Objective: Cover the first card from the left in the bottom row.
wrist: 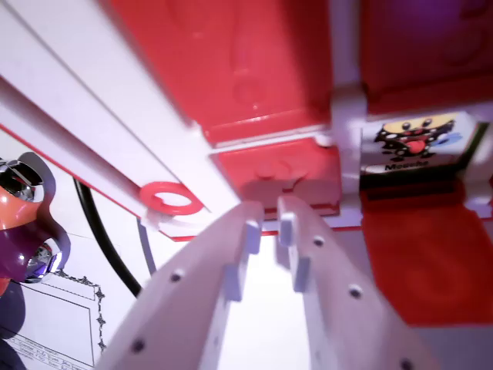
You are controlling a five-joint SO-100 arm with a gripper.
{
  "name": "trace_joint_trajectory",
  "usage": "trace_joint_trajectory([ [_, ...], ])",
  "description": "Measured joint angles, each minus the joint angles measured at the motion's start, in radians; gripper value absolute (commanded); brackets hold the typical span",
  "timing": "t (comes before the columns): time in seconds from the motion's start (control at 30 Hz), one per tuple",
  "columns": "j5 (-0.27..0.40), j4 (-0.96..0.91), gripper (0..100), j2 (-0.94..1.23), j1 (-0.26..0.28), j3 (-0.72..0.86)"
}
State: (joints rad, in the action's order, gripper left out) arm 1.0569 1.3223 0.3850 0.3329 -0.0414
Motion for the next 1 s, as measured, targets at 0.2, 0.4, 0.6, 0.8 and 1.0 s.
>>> trace_joint_trajectory([
  [0.2, 0.04, 0.029, 2, 0.0, 0.0, 0.006],
  [0.4, 0.097, 0.077, 2, 0.055, 0.0, 0.092],
  [0.6, 0.117, 0.098, 2, 0.221, 0.0, 0.213],
  [0.8, 0.127, 0.098, 2, 0.403, 0.0, 0.348],
  [1.0, 0.164, 0.098, 2, 0.592, 0.0, 0.499],
])
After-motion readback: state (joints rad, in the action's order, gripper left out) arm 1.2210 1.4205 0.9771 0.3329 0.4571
